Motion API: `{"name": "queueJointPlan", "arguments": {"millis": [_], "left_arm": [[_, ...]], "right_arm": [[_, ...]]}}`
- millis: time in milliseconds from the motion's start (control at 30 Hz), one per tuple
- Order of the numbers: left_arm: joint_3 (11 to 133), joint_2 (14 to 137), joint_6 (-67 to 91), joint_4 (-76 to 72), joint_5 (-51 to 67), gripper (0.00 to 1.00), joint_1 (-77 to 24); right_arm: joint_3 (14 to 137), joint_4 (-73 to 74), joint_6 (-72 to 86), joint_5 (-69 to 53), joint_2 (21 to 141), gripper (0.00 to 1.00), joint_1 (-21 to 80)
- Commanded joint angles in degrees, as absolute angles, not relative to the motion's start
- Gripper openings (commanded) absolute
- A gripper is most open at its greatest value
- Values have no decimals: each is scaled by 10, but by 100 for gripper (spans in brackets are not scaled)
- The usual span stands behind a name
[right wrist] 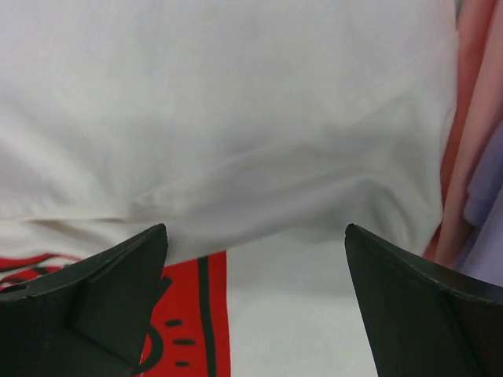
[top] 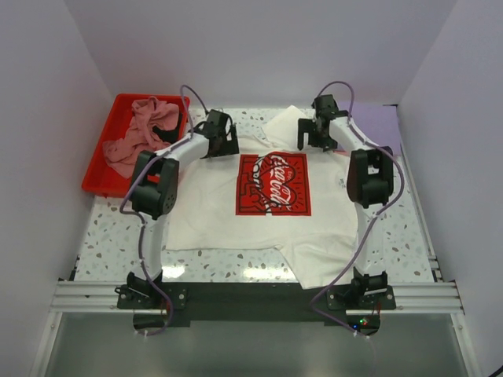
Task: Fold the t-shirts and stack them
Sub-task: Flatten the tshirt out
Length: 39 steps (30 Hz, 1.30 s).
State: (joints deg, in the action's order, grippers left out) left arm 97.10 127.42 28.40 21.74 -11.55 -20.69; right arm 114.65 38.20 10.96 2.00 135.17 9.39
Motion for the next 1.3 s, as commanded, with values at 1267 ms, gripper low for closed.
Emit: {"name": "queueJointPlan", "arguments": {"millis": [1267], "left_arm": [[344,771,430,216,-102,100,-264]], "right_arm": [[481,344,266,119,905,99,155]]}}
